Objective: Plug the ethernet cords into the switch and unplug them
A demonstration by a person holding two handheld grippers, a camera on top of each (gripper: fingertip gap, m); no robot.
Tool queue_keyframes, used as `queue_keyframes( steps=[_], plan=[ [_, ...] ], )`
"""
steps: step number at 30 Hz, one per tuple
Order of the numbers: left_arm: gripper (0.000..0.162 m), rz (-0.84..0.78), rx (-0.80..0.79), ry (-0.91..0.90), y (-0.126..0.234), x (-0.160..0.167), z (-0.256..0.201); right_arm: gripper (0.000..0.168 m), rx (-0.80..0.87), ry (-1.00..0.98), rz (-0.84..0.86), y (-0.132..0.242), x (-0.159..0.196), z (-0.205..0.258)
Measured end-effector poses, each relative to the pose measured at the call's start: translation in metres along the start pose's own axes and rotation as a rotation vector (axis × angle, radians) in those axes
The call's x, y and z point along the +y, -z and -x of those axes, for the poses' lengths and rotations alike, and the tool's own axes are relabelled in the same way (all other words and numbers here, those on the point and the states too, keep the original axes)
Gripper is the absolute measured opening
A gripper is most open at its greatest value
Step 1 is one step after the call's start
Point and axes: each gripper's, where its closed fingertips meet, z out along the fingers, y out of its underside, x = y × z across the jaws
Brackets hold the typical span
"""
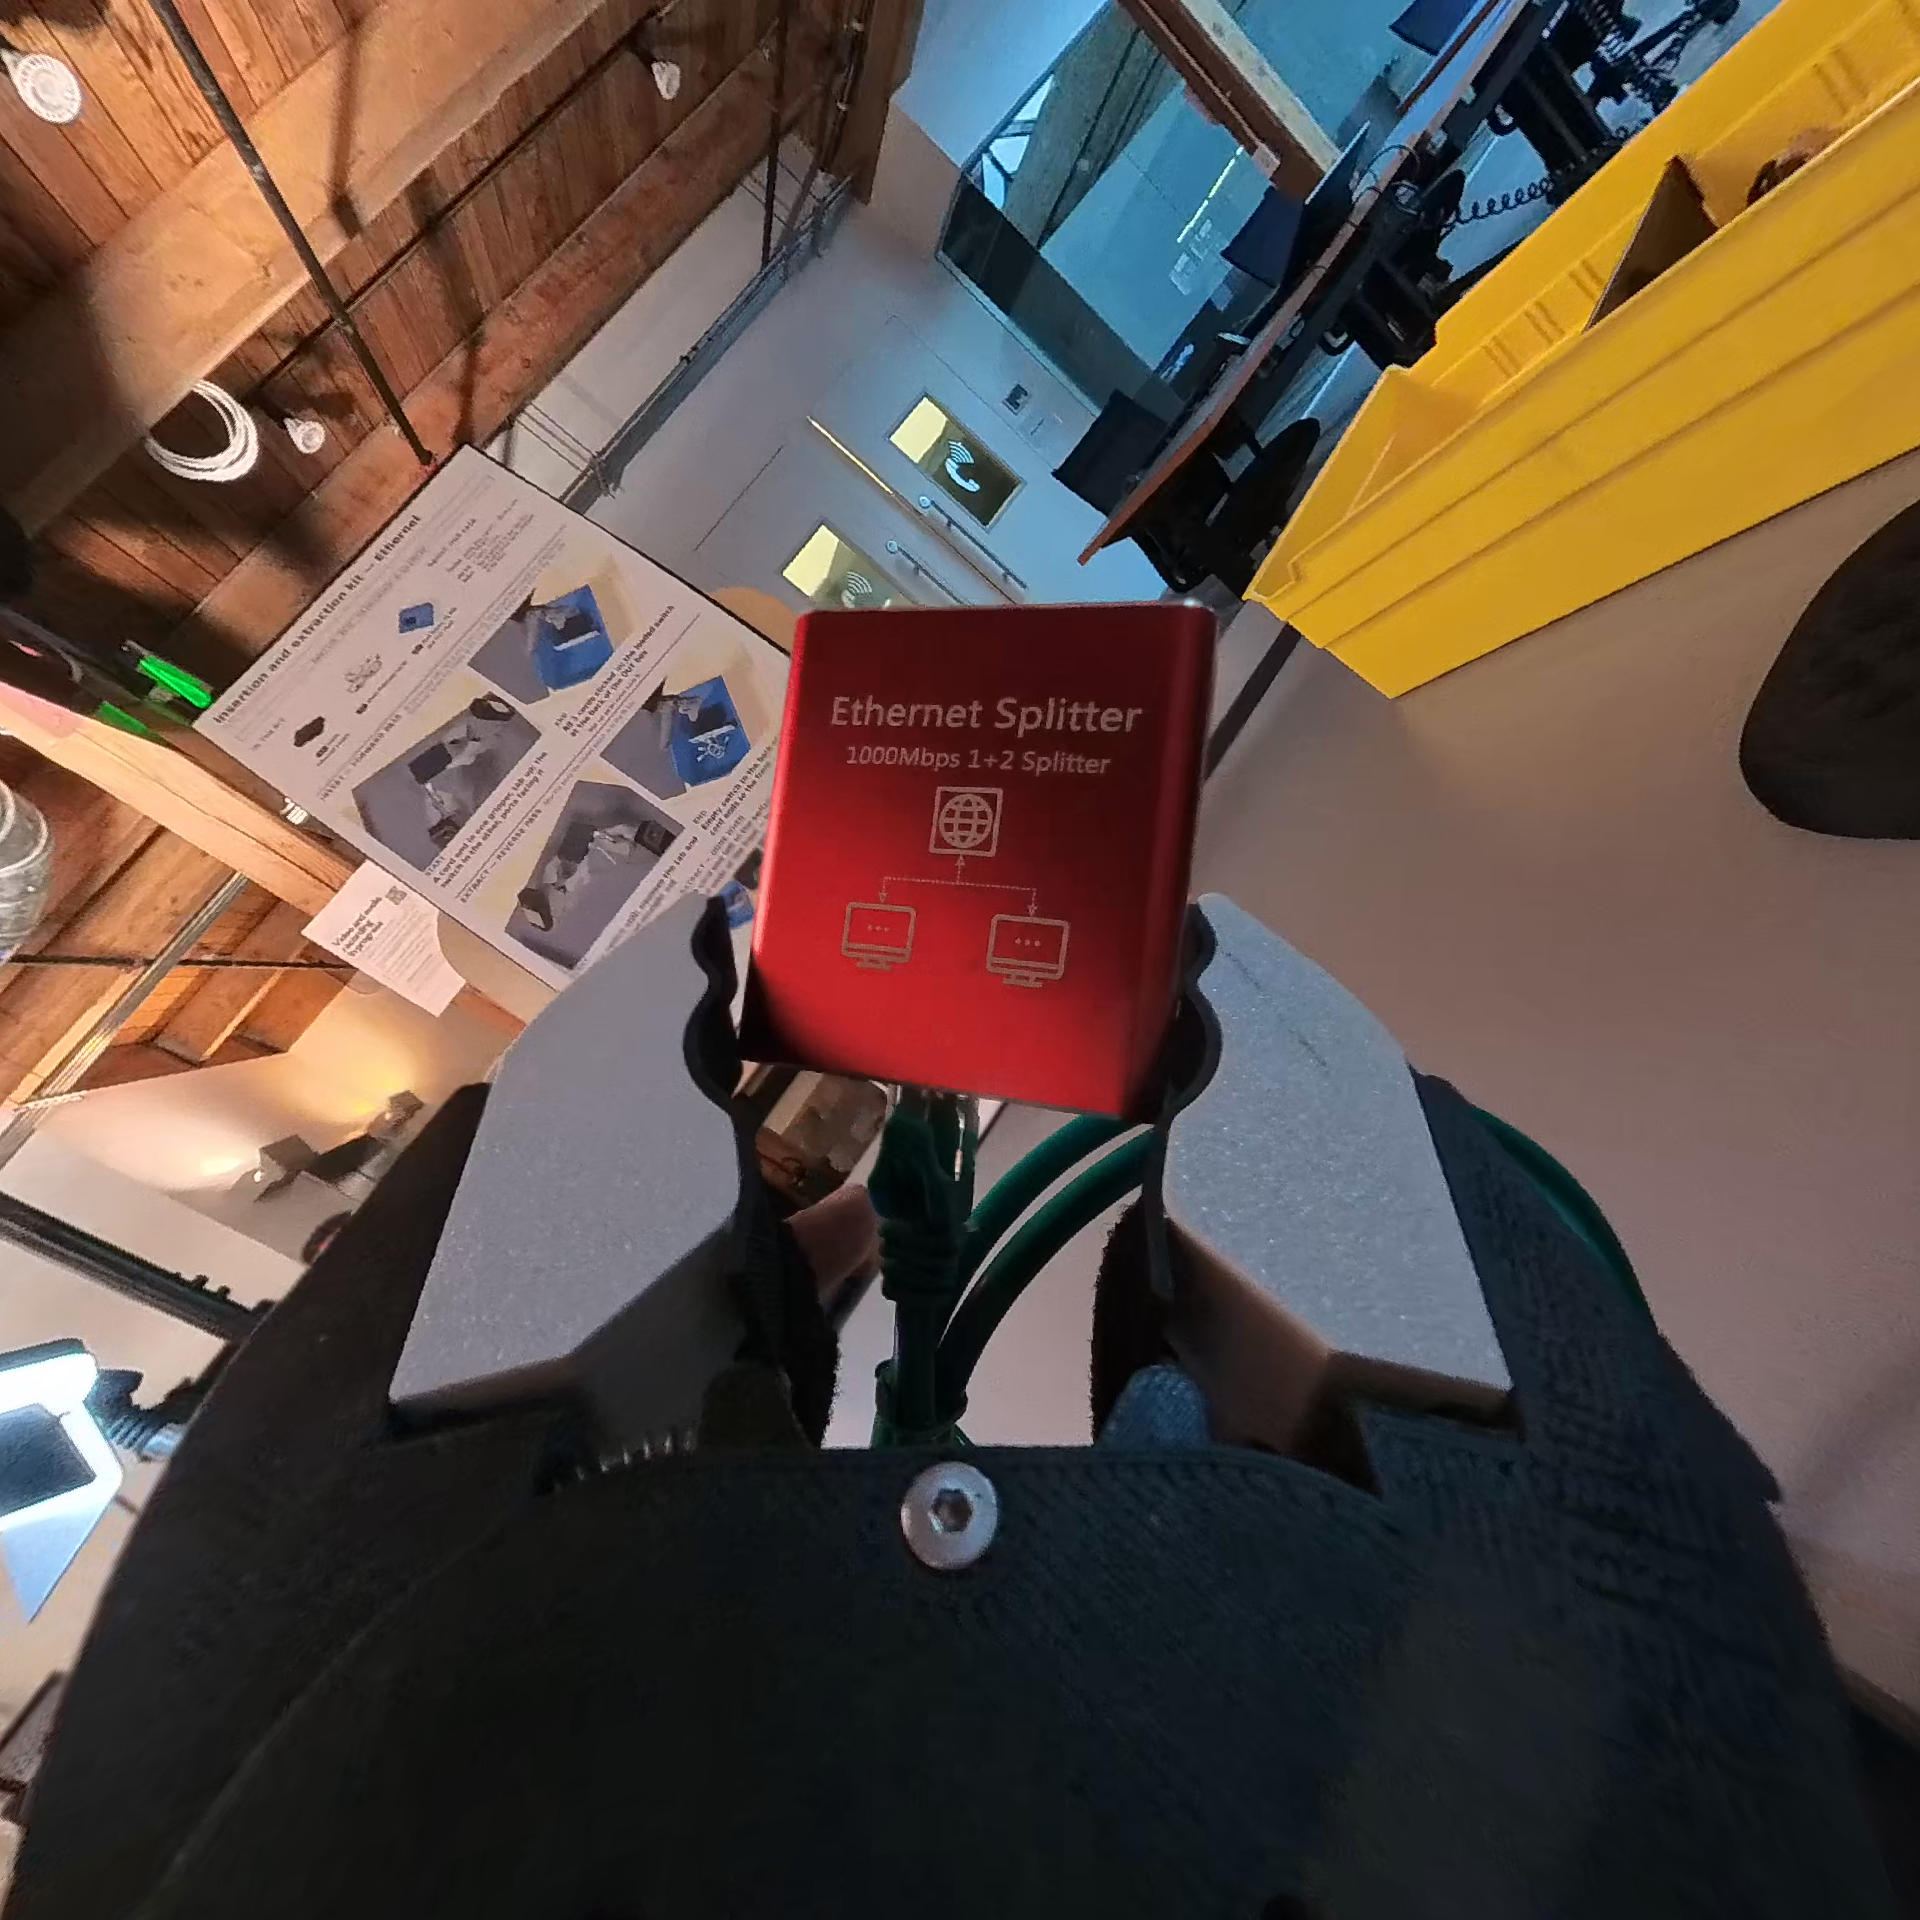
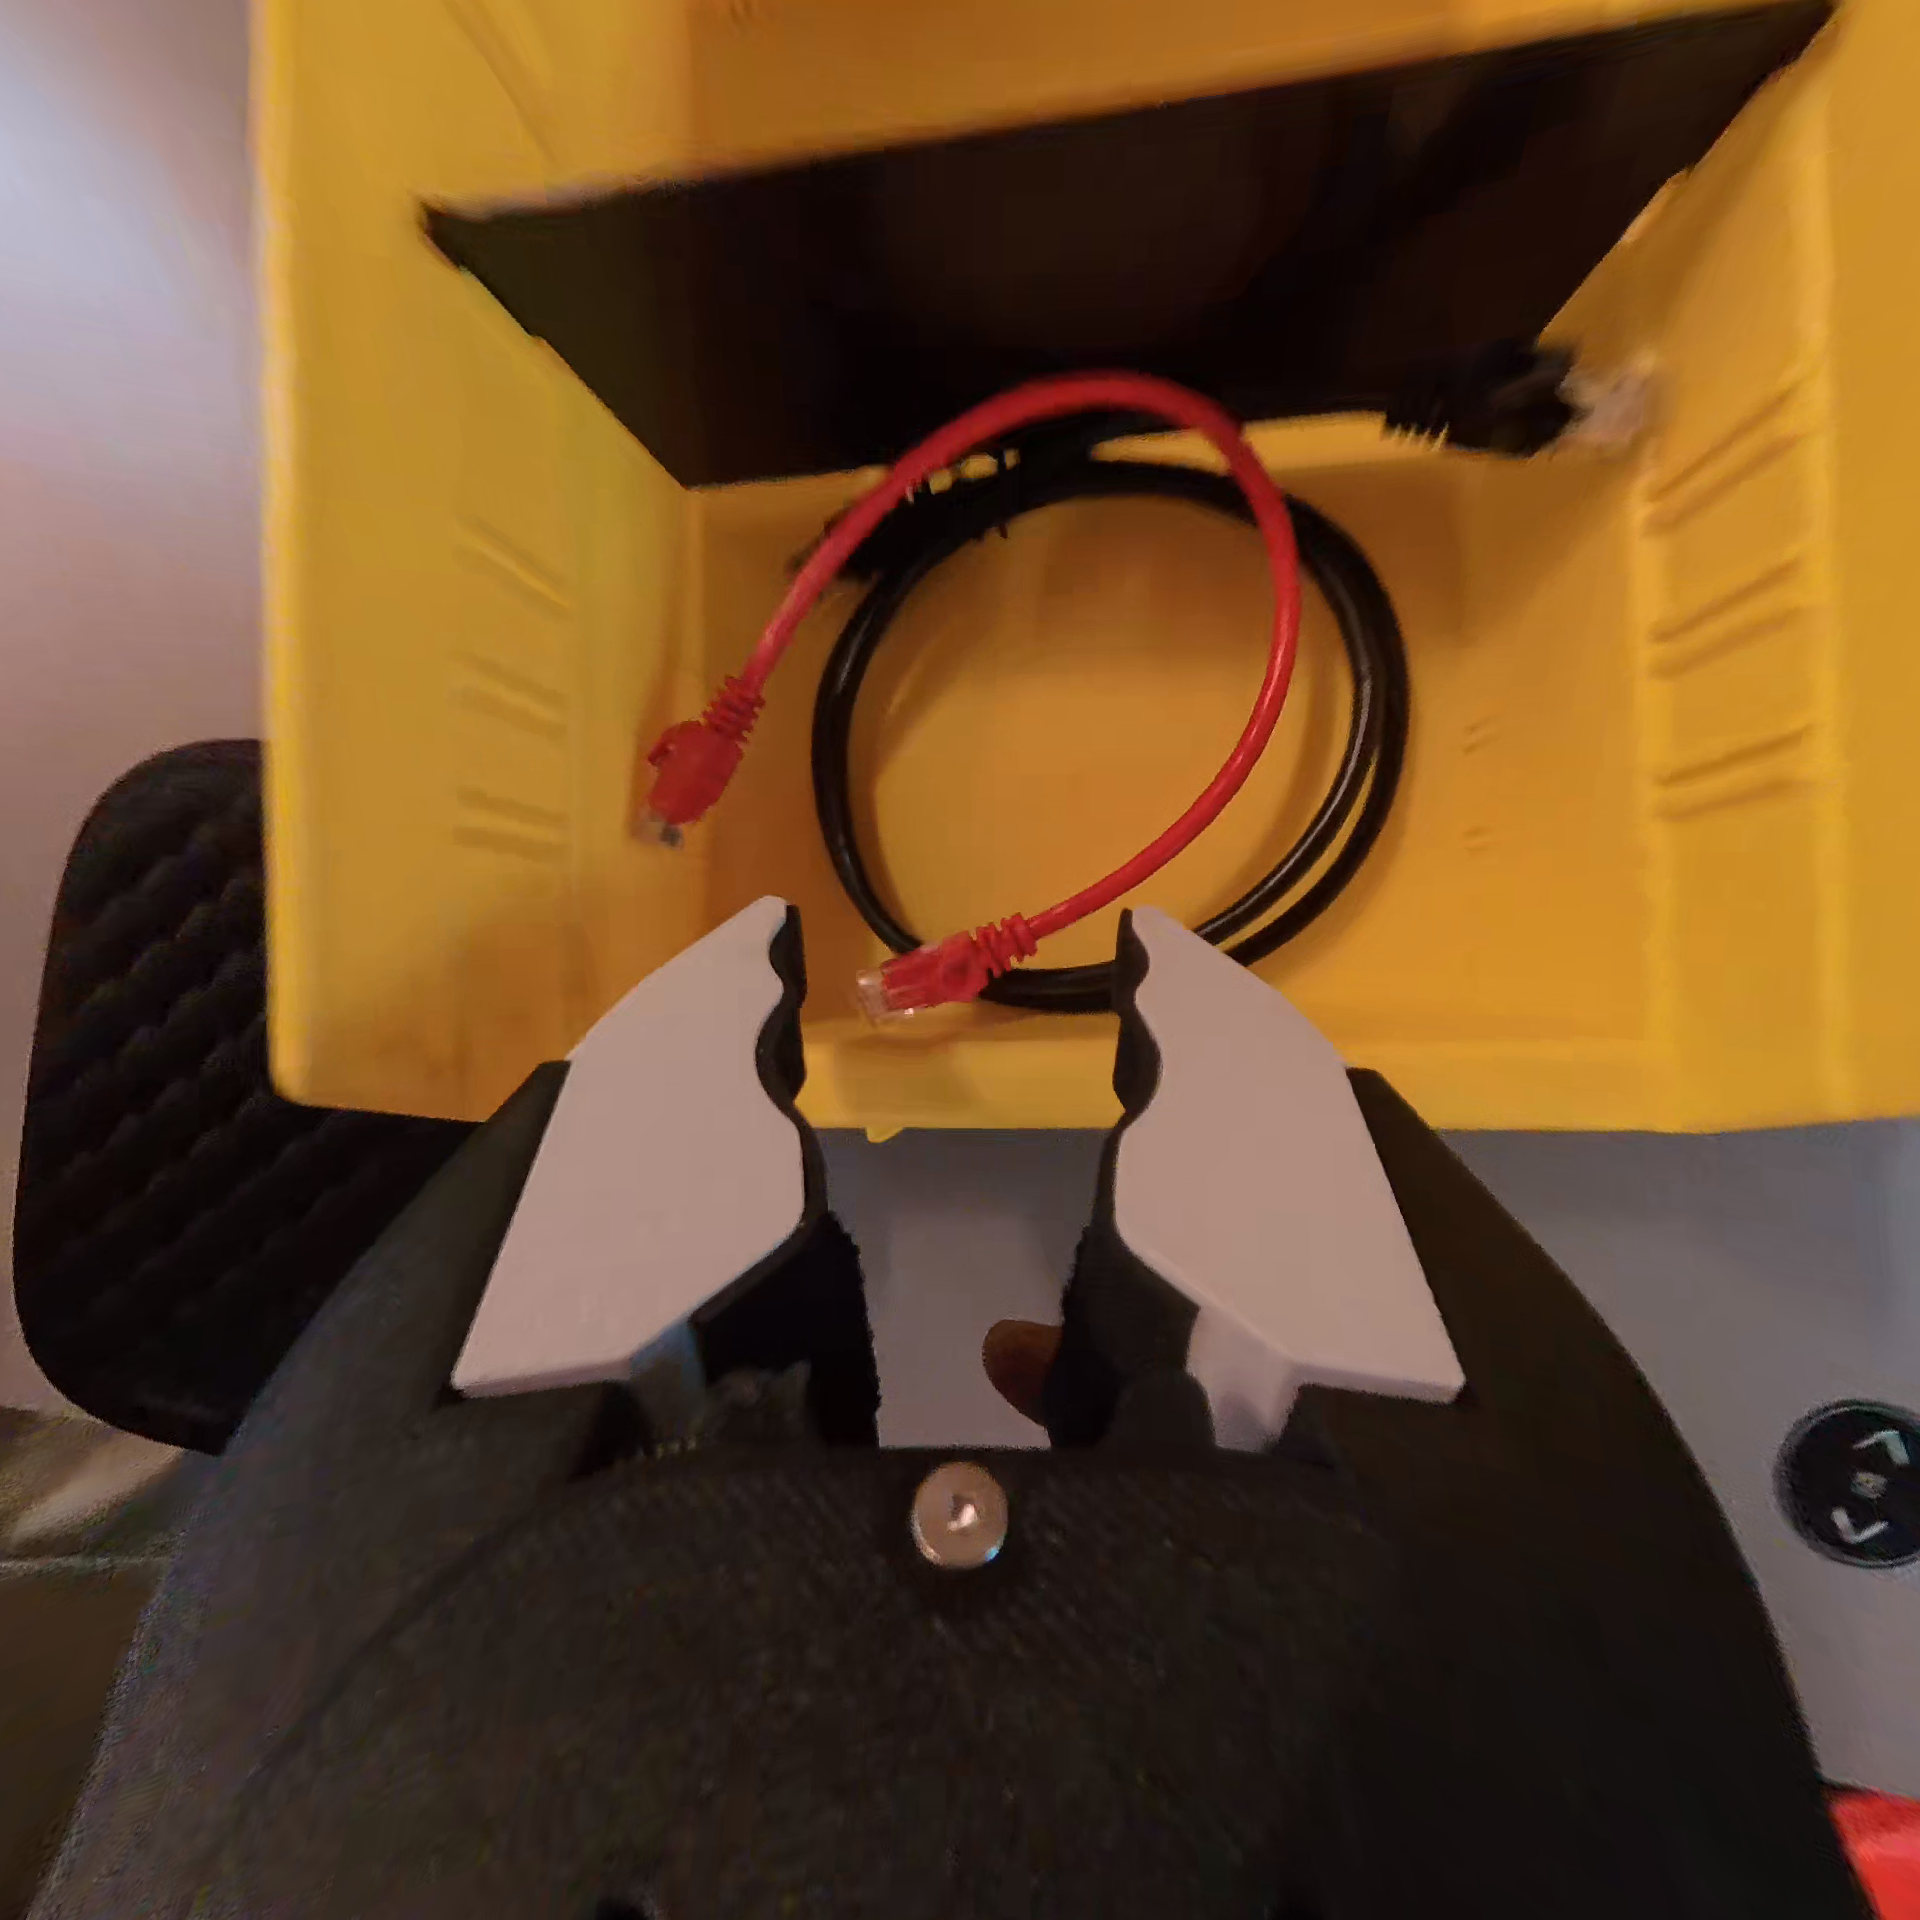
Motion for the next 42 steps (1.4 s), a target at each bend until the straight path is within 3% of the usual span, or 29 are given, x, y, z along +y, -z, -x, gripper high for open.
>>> queue_keyframes(
  steps=[4,7,10,11,13,14,15,17,24,28,30,32,33,38,42],
  plan=[
    [0.082,-0.008,0.015,0.039,-0.001,-0.002,0.001,0.047,-0.029,0.202,-0.338,0.04,-0.046,0.029],
    [0.082,-0.018,0.02,0.07,-0.001,-0.004,0.003,0.057,-0.155,0.493,-0.524,0.069,-0.058,0.084],
    [0.082,-0.014,0.017,0.07,-0.001,-0.003,0.003,0.083,-0.197,0.552,-0.29,0.049,-0.023,0.095],
    [0.082,-0.015,0.017,0.07,0.0,-0.003,0.003,0.081,-0.175,0.536,-0.209,0.038,-0.011,0.091],
    [0.082,-0.016,0.02,0.067,-0.001,-0.004,0.002,0.052,-0.114,0.556,-0.103,0.019,0.004,0.087],
    [0.082,-0.017,0.023,0.066,-0.001,-0.004,0.001,0.021,-0.094,0.604,-0.077,0.013,0.007,0.09],
    [0.082,-0.018,0.025,0.065,-0.001,-0.005,0.001,0.012,-0.014,0.629,-0.077,0.01,0.0,0.088],
    [0.082,-0.012,0.026,0.061,-0.002,-0.004,0.0,0.012,0.078,0.639,-0.05,0.004,-0.007,0.094],
    [0.082,-0.007,0.044,0.069,-0.003,-0.004,-0.002,0.018,0.018,0.534,-0.152,-0.017,-0.031,0.13],
    [0.081,-0.013,0.052,0.101,-0.002,-0.003,0.0,0.027,0.003,0.523,-0.291,0.006,-0.045,0.136],
    [0.081,-0.015,0.062,0.125,-0.002,-0.004,0.0,0.04,-0.01,0.507,-0.374,0.025,-0.052,0.14],
    [0.081,-0.02,0.08,0.153,-0.003,-0.005,-0.001,0.067,-0.128,0.53,-0.453,0.044,-0.055,0.165],
    [0.081,-0.021,0.092,0.165,-0.004,-0.006,-0.002,0.072,-0.218,0.546,-0.492,0.053,-0.056,0.184],
    [0.081,-0.032,0.146,0.206,-0.005,-0.011,-0.004,0.075,-0.705,0.675,-0.696,0.1,-0.052,0.294],
    [0.081,-0.078,0.146,0.17,-0.002,-0.024,-0.004,0.076,-0.926,0.661,-0.667,0.098,-0.047,0.351]
  ],
)
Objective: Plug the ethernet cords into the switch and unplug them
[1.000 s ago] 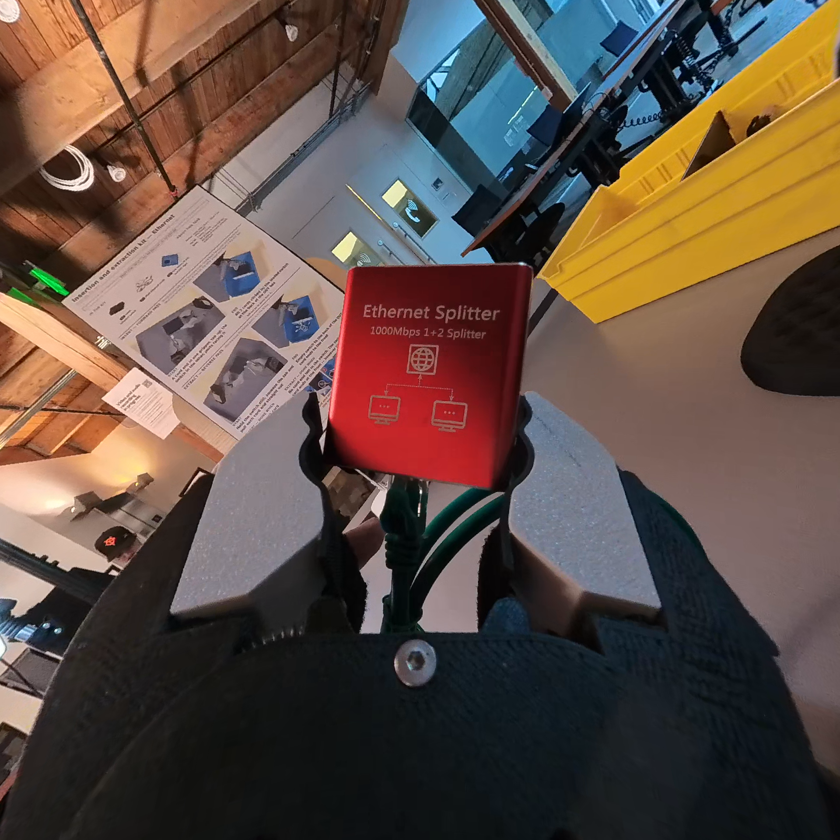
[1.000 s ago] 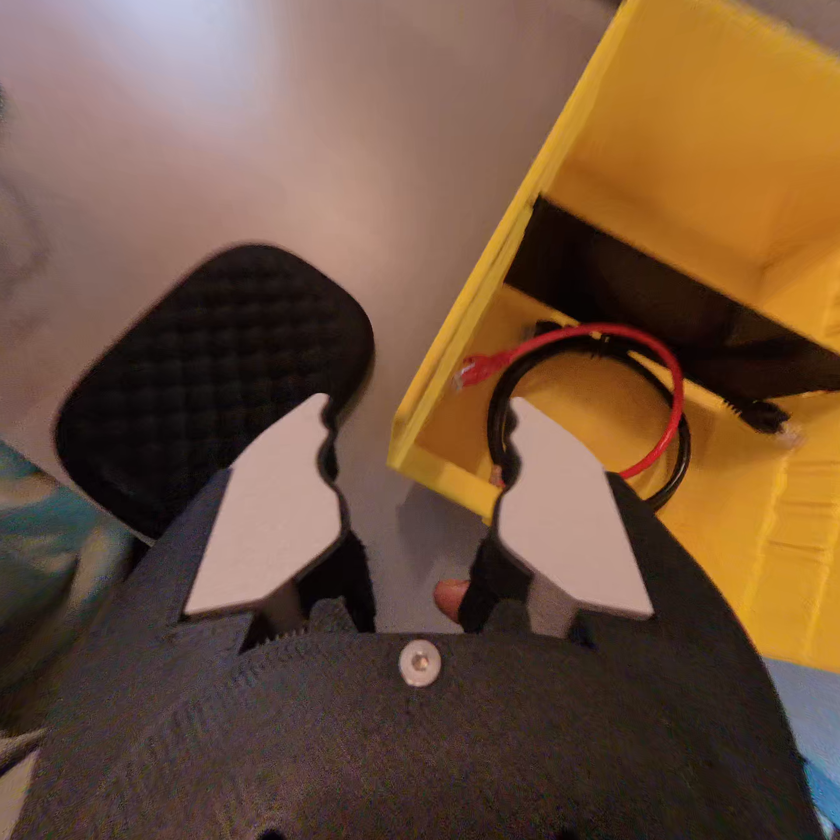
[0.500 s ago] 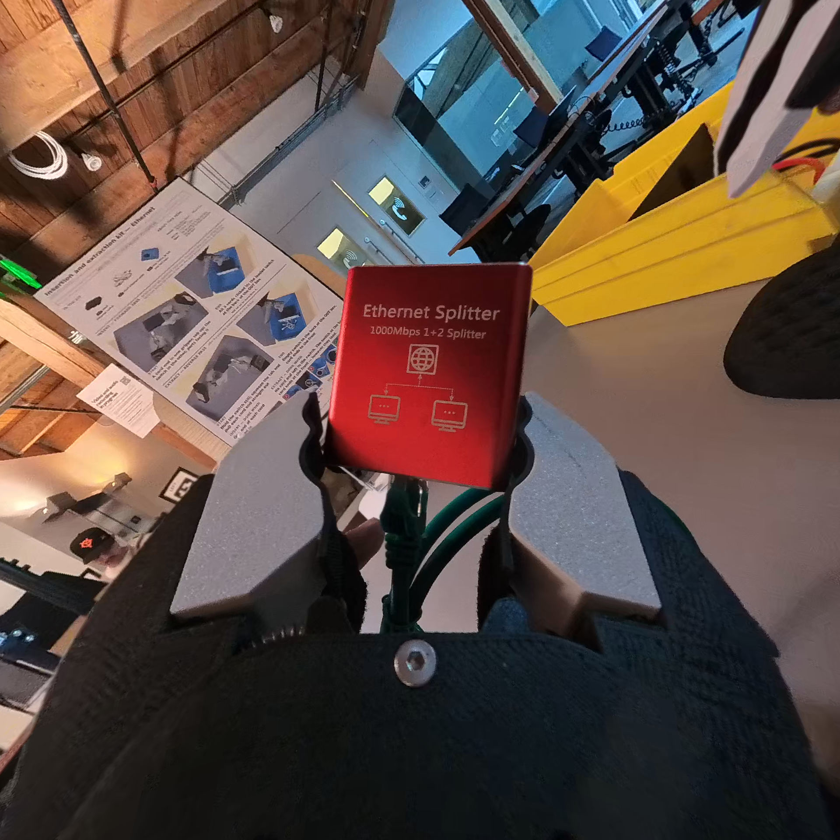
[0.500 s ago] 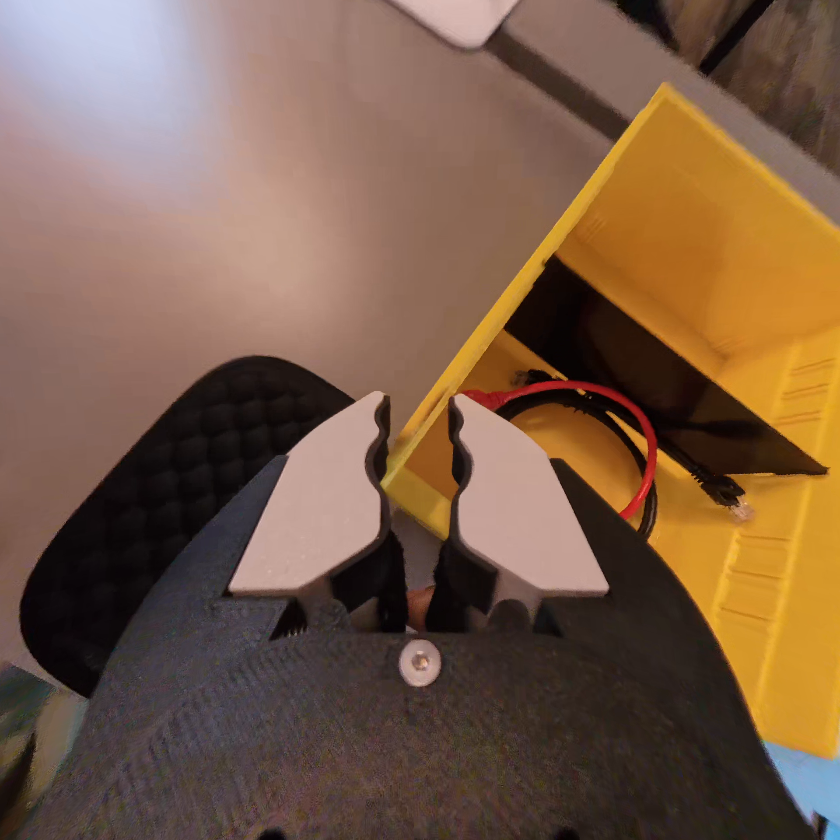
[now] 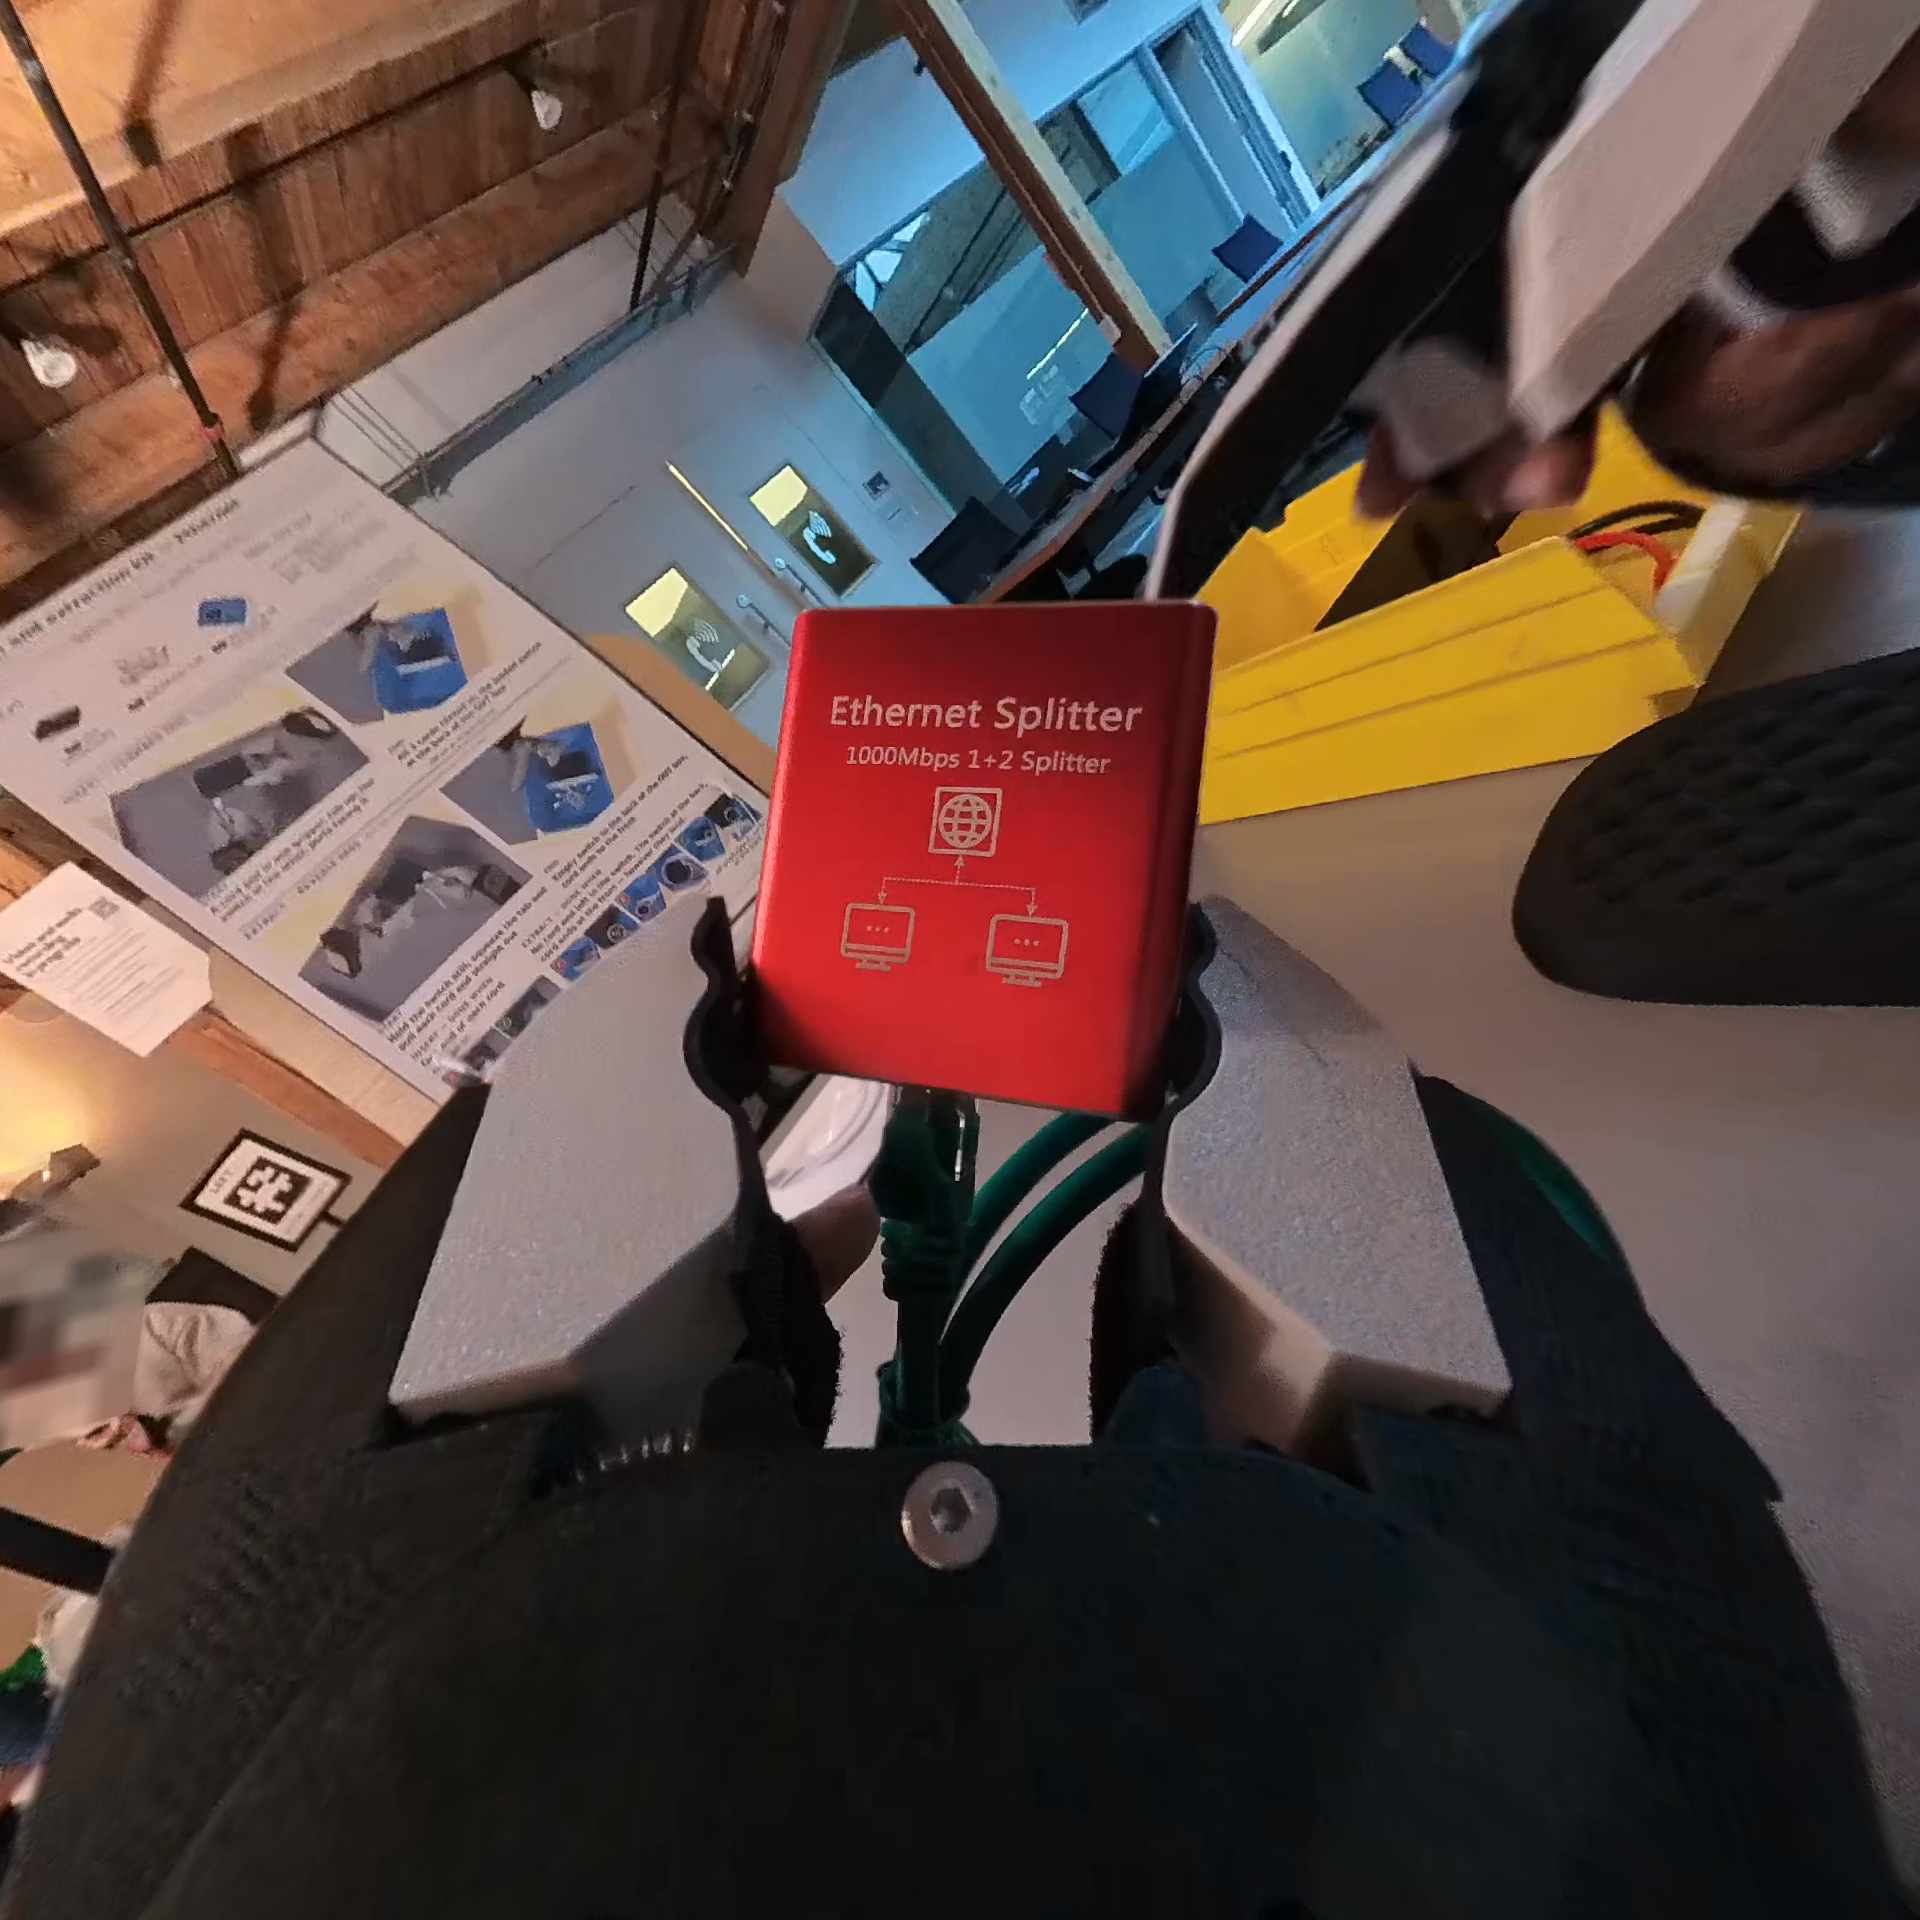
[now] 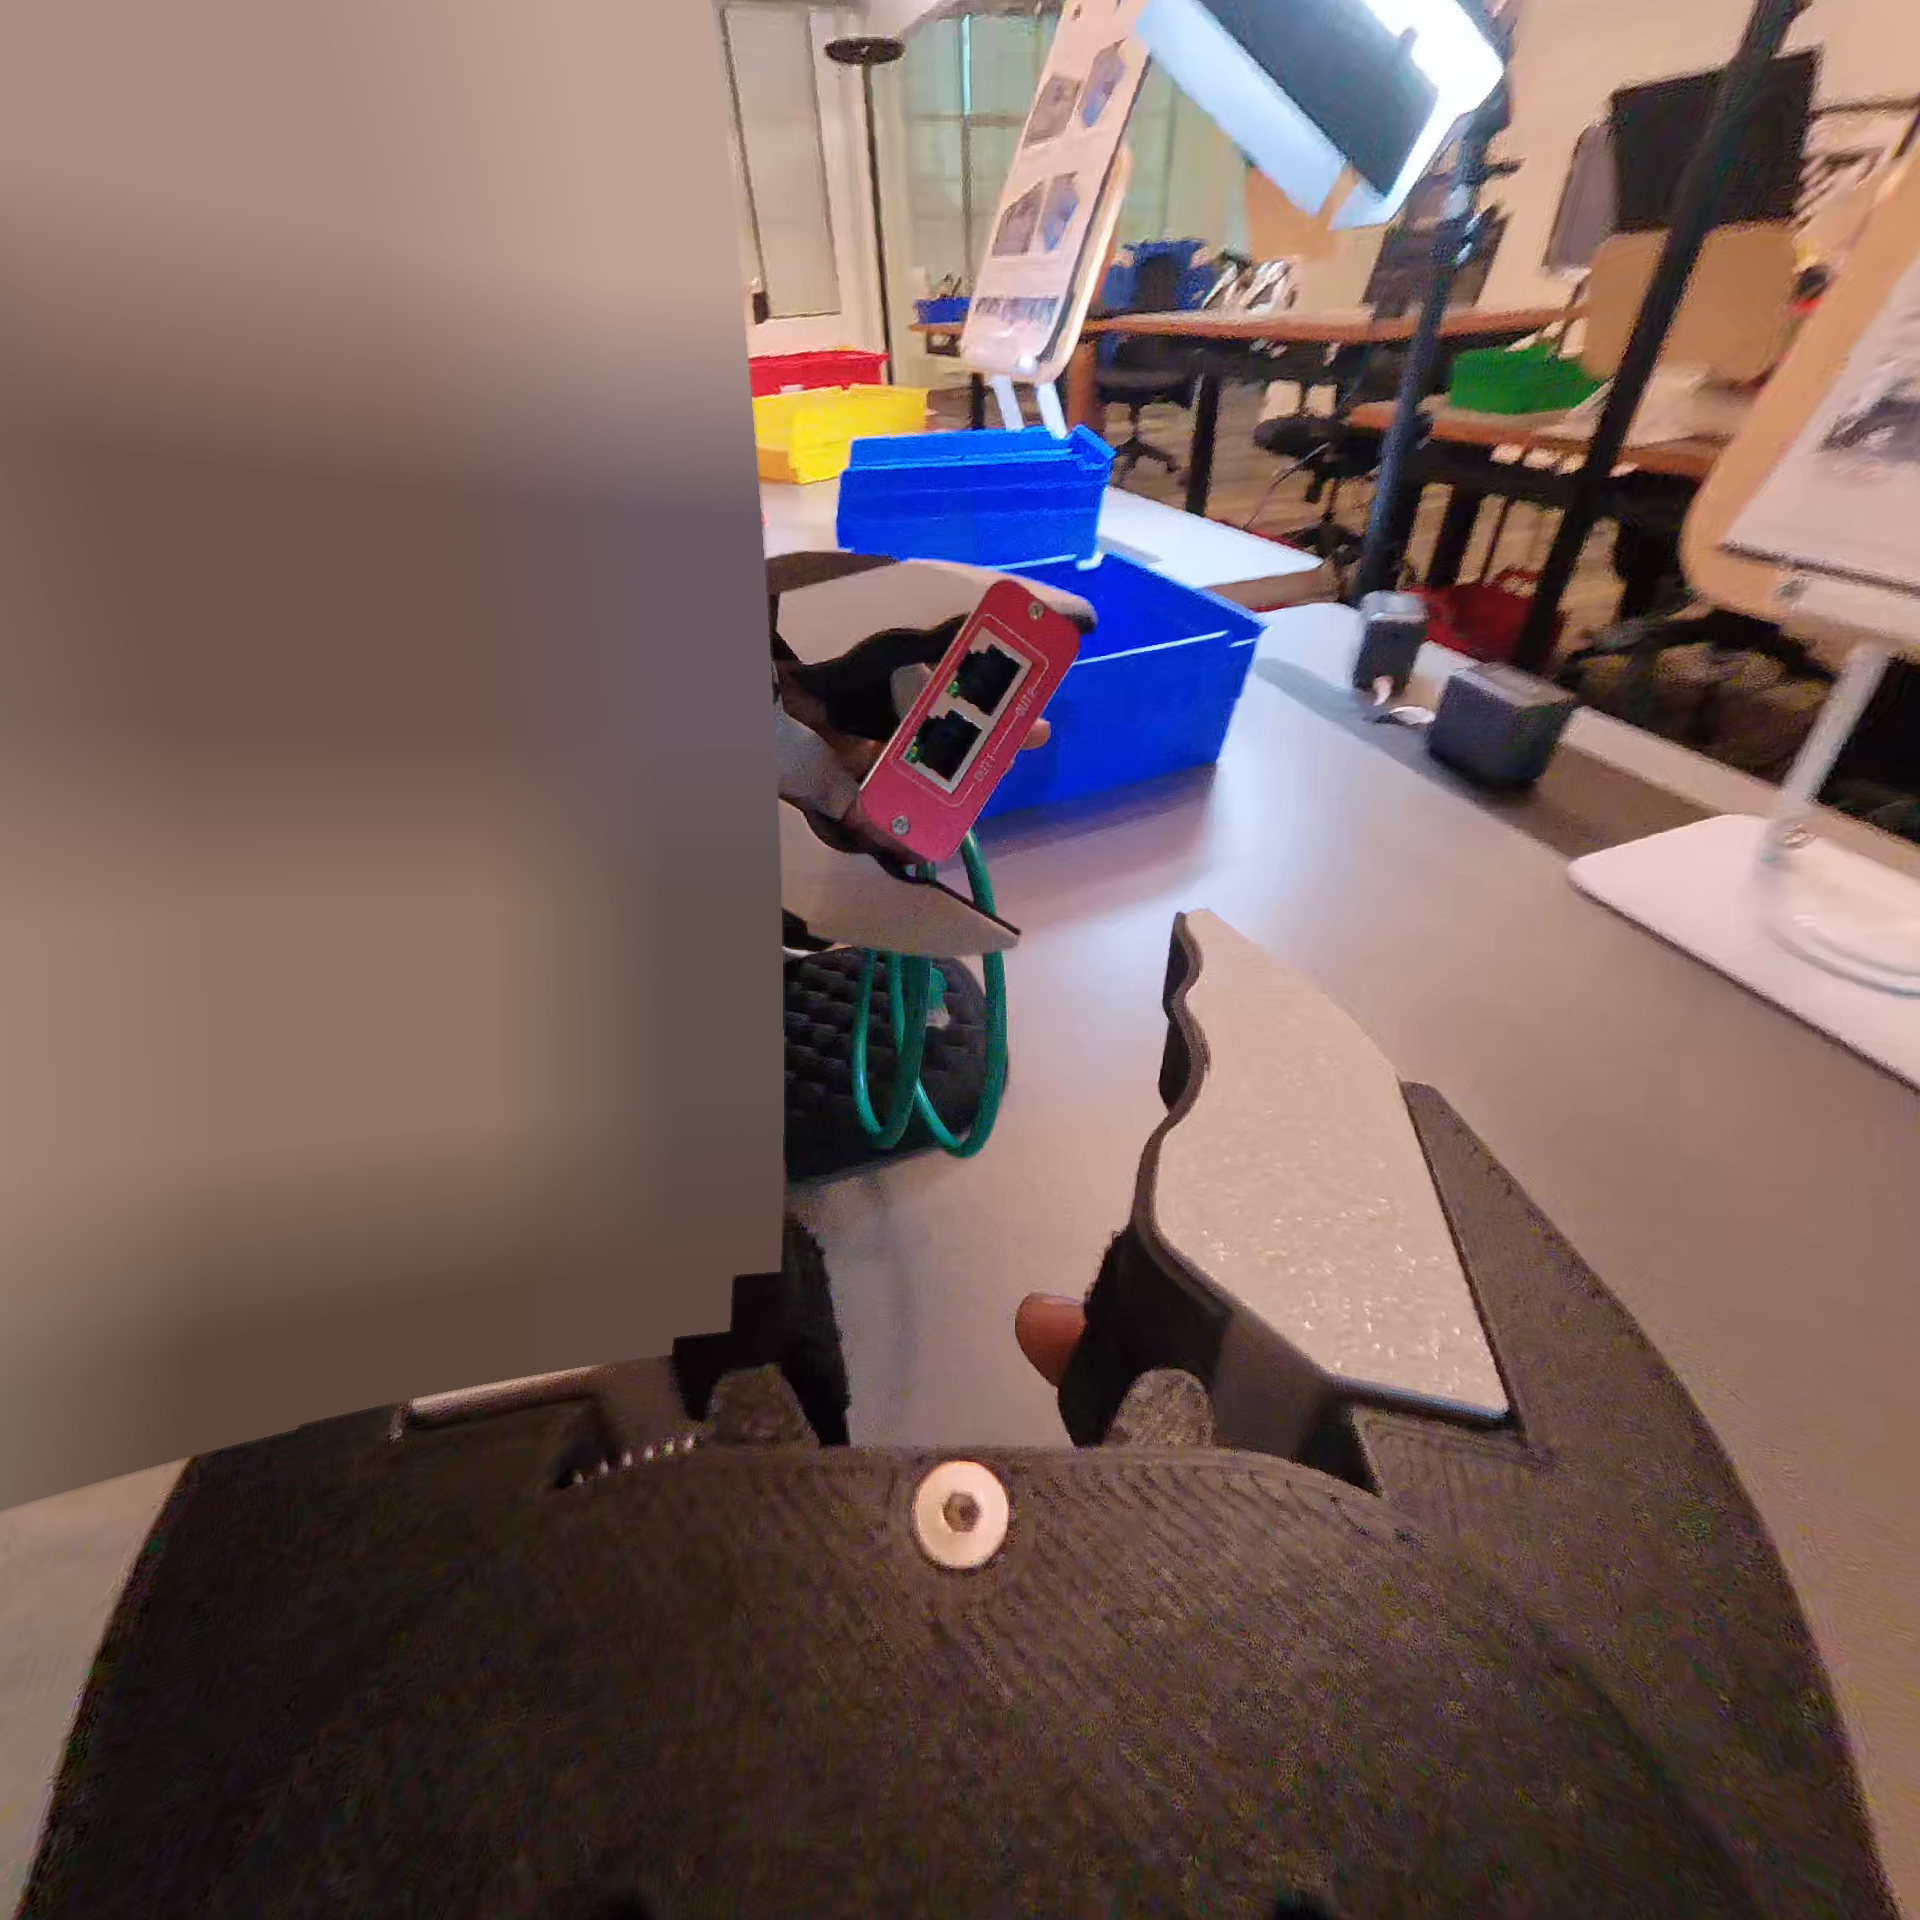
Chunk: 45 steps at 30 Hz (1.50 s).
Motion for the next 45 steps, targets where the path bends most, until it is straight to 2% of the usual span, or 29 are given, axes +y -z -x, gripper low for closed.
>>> queue_keyframes(
  steps=[2,5,8,9,10,12,15,18,20,22,23,24,25,27,29,33,39,41,43,45],
  plan=[
    [0.081,0.0,-0.003,-0.056,-0.001,-0.005,-0.002,0.08,-0.035,-0.034,-0.003,-0.018,0.001,0.003],
    [0.082,0.031,0.014,-0.216,-0.003,-0.005,-0.01,0.077,-0.123,-0.078,-0.035,-0.036,-0.004,0.015],
    [0.081,0.035,0.072,-0.342,-0.004,-0.005,-0.022,0.066,-0.123,-0.087,-0.018,-0.046,-0.004,0.013],
    [0.081,0.026,0.096,-0.366,-0.003,-0.007,-0.026,0.058,-0.123,-0.078,0.0,-0.048,-0.002,0.012],
    [0.081,0.015,0.107,-0.386,-0.002,-0.008,-0.027,0.039,-0.103,-0.064,0.016,-0.05,0.0,0.008],
    [0.082,-0.009,0.091,-0.428,-0.002,-0.013,-0.025,0.035,-0.11,-0.043,-0.013,-0.048,-0.001,0.007],
    [0.085,-0.007,0.017,-0.502,-0.005,-0.02,-0.017,0.03,-0.138,-0.052,-0.146,-0.043,-0.011,0.007],
    [0.105,-0.071,-0.056,-0.336,0.002,-0.033,-0.001,0.026,-0.05,-0.039,-0.302,-0.027,-0.025,-0.011],
    [0.105,-0.177,-0.174,-0.159,0.016,-0.048,0.022,0.026,0.001,-0.033,-0.409,-0.011,-0.037,-0.023],
    [0.103,-0.363,-0.287,0.131,0.039,-0.066,0.046,0.024,0.039,-0.03,-0.53,0.005,-0.049,-0.031],
    [0.095,-0.449,-0.291,0.311,0.048,-0.071,0.051,0.024,0.037,-0.029,-0.588,0.012,-0.055,-0.032],
    [0.083,-0.517,-0.242,0.49,0.053,-0.073,0.049,0.025,0.029,-0.027,-0.65,0.017,-0.061,-0.031],
    [0.072,-0.561,-0.127,0.648,0.051,-0.075,0.038,0.024,0.018,-0.033,-0.707,0.021,-0.066,-0.03],
    [0.07,-0.513,0.112,0.913,0.032,-0.07,0.008,0.025,-0.019,-0.052,-0.815,0.027,-0.075,-0.024],
    [0.07,-0.466,0.253,1.07,0.017,-0.067,-0.014,0.024,-0.078,-0.08,-0.913,0.032,-0.085,-0.015],
    [0.063,-0.544,0.346,1.201,0.006,-0.084,-0.021,0.026,-0.17,-0.126,-1.038,0.031,-0.091,0.003],
    [0.05,-0.449,0.334,1.207,-0.002,-0.071,-0.024,0.026,-0.124,-0.159,-1.133,0.037,-0.087,-0.009],
    [0.045,-0.447,0.408,1.258,0.002,-0.071,-0.034,0.027,-0.124,-0.159,-1.141,0.039,-0.088,-0.013],
    [0.044,-0.507,0.467,1.311,0.005,-0.08,-0.036,0.026,-0.153,-0.153,-1.133,0.035,-0.088,-0.009],
    [0.047,-0.575,0.443,1.346,0.005,-0.085,-0.026,0.026,-0.196,-0.155,-1.111,0.025,-0.087,0.0]
  ],
)
